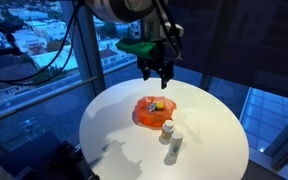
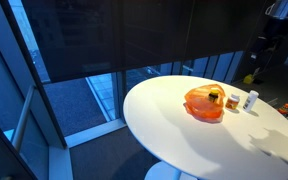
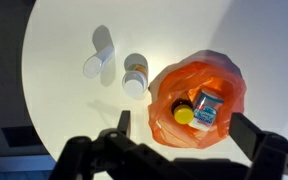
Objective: Put the shorter white pill bottle in the plastic bag
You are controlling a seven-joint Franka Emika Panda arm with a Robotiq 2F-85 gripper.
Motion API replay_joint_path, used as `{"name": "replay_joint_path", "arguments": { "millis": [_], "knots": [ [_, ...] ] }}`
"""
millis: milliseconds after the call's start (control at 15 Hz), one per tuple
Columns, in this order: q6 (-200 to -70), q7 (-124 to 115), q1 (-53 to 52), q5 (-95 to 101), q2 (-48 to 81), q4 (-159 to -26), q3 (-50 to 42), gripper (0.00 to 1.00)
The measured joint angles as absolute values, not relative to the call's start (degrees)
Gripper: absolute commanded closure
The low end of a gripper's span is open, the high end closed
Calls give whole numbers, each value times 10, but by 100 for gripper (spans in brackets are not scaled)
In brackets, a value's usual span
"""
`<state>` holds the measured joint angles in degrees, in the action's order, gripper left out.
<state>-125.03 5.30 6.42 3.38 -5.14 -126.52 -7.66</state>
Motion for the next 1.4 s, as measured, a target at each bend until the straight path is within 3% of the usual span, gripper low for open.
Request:
{"name": "replay_joint_path", "arguments": {
  "millis": [867,1400],
  "knots": [
    [-1281,25,86,52,96,-1226,-101,0],
    [-1293,24,86,52,105,-1227,-101,0]
  ]
}}
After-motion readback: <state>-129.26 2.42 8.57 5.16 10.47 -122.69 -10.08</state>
